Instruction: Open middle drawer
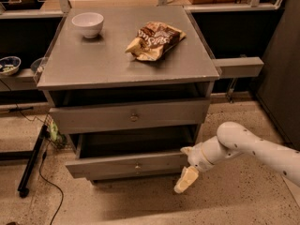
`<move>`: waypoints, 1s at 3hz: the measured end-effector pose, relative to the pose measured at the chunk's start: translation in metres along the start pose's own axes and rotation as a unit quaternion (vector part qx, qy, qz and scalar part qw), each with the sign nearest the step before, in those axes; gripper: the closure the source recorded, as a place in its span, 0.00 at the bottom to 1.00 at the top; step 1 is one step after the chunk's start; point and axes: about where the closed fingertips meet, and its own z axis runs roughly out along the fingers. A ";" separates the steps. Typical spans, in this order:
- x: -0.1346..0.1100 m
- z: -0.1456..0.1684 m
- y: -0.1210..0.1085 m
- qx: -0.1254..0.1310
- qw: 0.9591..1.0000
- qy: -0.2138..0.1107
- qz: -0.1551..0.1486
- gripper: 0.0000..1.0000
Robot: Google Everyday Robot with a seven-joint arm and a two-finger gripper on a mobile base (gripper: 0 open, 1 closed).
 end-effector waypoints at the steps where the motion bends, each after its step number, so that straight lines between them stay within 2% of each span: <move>1: 0.001 0.003 -0.004 0.002 1.000 0.003 0.004 0.00; 2: 0.002 0.012 -0.018 0.008 1.000 0.010 0.016 0.00; 3: 0.005 0.024 -0.031 -0.001 1.000 0.006 0.030 0.00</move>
Offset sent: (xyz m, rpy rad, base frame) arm 0.0319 -0.0005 -0.0250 -0.0497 0.0220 -0.0639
